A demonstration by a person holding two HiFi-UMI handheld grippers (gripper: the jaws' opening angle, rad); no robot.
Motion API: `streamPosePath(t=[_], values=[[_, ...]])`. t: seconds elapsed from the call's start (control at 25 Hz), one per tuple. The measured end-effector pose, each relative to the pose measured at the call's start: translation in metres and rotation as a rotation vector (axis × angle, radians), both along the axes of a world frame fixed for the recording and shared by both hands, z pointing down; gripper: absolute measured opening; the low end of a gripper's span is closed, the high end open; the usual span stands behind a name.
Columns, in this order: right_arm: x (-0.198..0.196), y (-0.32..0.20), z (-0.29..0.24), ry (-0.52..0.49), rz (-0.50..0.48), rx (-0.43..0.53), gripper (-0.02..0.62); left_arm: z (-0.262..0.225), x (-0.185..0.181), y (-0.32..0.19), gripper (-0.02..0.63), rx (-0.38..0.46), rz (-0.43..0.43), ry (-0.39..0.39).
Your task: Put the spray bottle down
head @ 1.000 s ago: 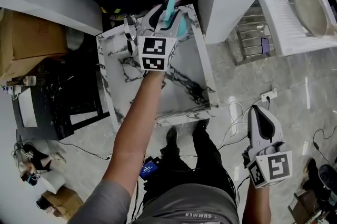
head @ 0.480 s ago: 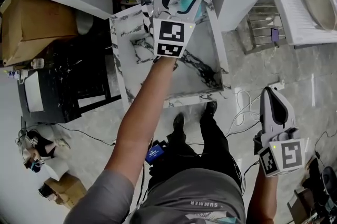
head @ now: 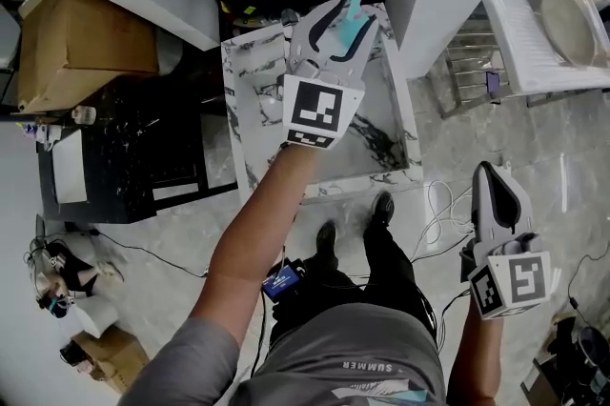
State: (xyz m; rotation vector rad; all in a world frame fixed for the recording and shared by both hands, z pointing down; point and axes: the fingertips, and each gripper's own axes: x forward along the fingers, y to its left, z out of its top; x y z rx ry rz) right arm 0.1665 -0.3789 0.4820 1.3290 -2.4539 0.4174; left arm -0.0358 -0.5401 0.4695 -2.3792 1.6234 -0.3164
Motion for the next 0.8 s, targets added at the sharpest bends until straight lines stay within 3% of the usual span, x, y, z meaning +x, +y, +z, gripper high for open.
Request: streamPosePath(t=[0.12, 0.28, 0.52, 0.8], values=[[-0.005, 0.009, -0.016, -0.003, 0.001, 0.022, 0.002, -0.028, 0.002, 0.028, 0.076, 0.02, 0.04, 0.022], [-0.01, 0.023, -0.038, -0.01, 0.008, 0.057, 0.002, -0.067, 0.006, 0.067, 0.003, 0.039, 0.096, 0.037], [-0.017, 0.045, -0.078, -0.023, 0.02, 0.109, 0.002, -0.121, 0.015, 0.121, 0.002, 0.031, 0.204, 0.03], [-0.032, 0.075, -0.119, 0.007, 0.011, 0.173, 0.0, -0.163, 0.002, 0.191, 0.001, -0.012, 0.269, 0.049]])
